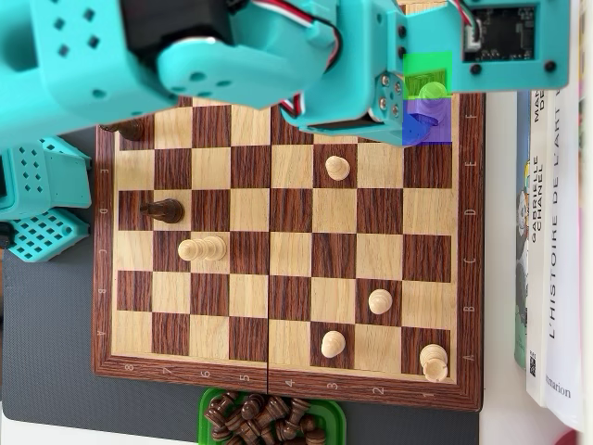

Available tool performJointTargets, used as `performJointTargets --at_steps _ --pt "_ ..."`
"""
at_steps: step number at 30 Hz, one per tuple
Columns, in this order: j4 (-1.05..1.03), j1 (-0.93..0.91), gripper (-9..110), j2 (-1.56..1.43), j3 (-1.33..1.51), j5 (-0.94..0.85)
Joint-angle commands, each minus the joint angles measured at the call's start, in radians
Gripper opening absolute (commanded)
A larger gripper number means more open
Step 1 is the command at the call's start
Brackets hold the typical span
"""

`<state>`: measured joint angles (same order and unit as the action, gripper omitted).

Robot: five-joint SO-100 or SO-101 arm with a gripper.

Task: Play chess

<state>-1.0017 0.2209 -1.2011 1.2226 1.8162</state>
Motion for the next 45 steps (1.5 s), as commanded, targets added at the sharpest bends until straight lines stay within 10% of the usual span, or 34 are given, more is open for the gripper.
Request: performJointTargets --at_steps 1,45 --pt "0.005 -0.002 17 -0.005 -0.054 0.003" --pt "0.003 -0.009 8 0.069 -0.135 -0.038"
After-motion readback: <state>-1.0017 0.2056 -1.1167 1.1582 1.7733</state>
